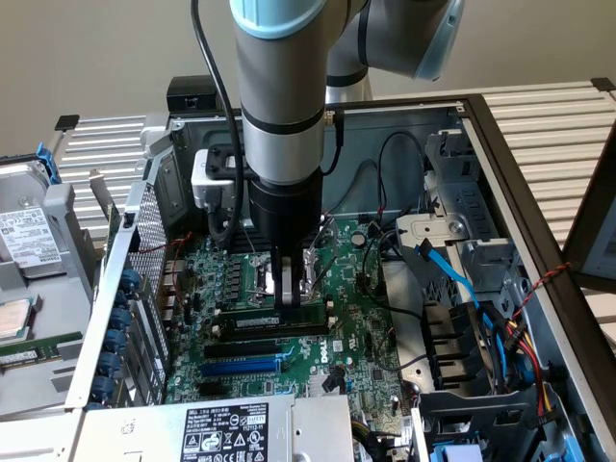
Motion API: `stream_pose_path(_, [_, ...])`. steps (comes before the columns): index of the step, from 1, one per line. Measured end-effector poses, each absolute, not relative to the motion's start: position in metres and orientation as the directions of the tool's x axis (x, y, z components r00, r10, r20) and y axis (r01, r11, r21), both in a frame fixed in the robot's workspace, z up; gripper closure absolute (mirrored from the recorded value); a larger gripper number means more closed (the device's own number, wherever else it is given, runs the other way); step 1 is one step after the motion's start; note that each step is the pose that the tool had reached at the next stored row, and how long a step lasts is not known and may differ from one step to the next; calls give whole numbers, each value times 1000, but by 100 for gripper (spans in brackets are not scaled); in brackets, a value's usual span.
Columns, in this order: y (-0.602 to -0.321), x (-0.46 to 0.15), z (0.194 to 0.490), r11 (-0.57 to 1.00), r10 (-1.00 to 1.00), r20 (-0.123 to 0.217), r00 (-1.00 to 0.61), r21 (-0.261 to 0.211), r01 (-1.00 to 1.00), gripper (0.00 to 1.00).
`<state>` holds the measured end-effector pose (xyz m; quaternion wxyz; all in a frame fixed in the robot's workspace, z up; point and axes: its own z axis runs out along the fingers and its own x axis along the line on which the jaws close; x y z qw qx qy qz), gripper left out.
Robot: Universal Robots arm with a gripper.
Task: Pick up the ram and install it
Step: 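Insert the ram into the slot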
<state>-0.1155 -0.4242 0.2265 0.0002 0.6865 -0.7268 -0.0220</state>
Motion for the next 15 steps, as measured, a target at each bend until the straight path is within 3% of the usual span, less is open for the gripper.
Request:
stream_pose_path(5, [-424,-116,226,57,-998,-30,-58,32,-998,86])
stream_pose_path(6, [-424,-116,226,57,-998,-30,-58,32,-998,80])
stream_pose_path(15, [-424,-115,228,57,-998,-30,-58,32,-998,80])
